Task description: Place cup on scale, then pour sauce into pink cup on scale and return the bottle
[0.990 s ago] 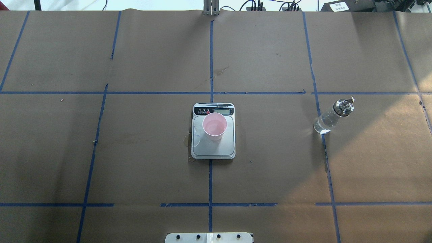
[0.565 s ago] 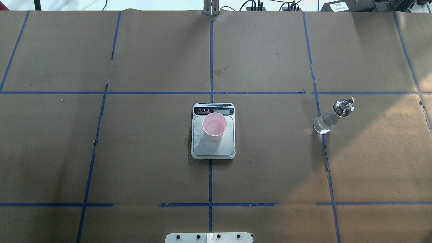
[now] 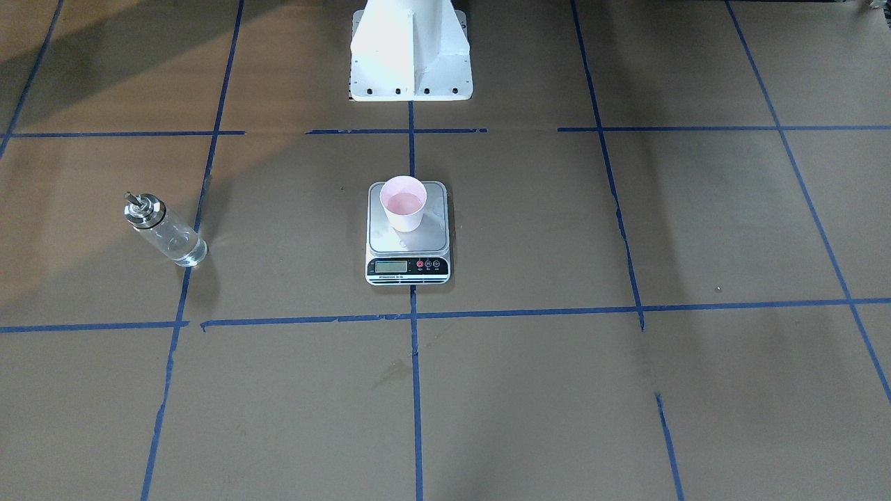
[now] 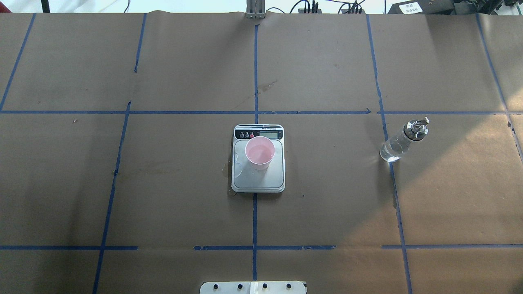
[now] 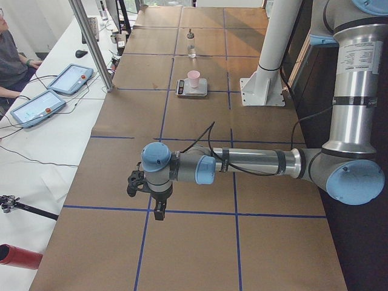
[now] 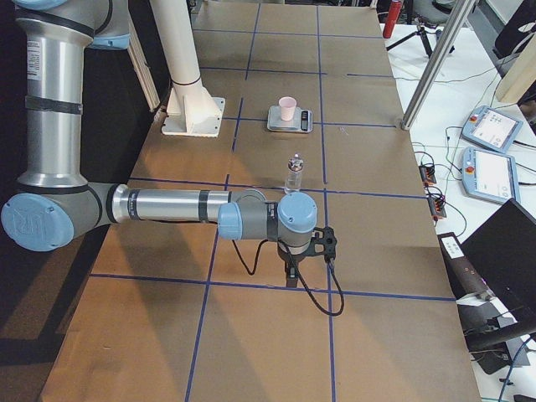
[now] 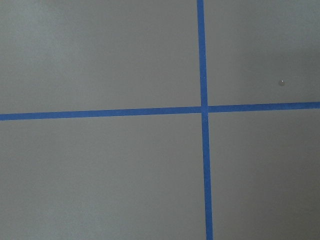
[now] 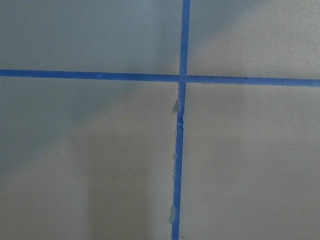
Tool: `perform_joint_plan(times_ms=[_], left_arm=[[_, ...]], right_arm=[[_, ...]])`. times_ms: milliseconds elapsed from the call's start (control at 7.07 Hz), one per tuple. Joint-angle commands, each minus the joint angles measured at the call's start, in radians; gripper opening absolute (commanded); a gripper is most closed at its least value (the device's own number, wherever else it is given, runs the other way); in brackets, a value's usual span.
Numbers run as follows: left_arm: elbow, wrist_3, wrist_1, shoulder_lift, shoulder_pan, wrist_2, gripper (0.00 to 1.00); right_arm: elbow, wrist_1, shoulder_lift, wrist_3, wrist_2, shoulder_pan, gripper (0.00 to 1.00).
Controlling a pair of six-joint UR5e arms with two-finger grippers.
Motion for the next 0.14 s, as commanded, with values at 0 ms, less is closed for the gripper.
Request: perform_joint_plan(times_ms=[0], left_arm=[[-0.001, 0.000, 0.000, 0.000, 0.000, -0.001, 1.00]], right_arm=[[0.000, 0.000, 0.000, 0.000, 0.000, 0.002, 1.00]])
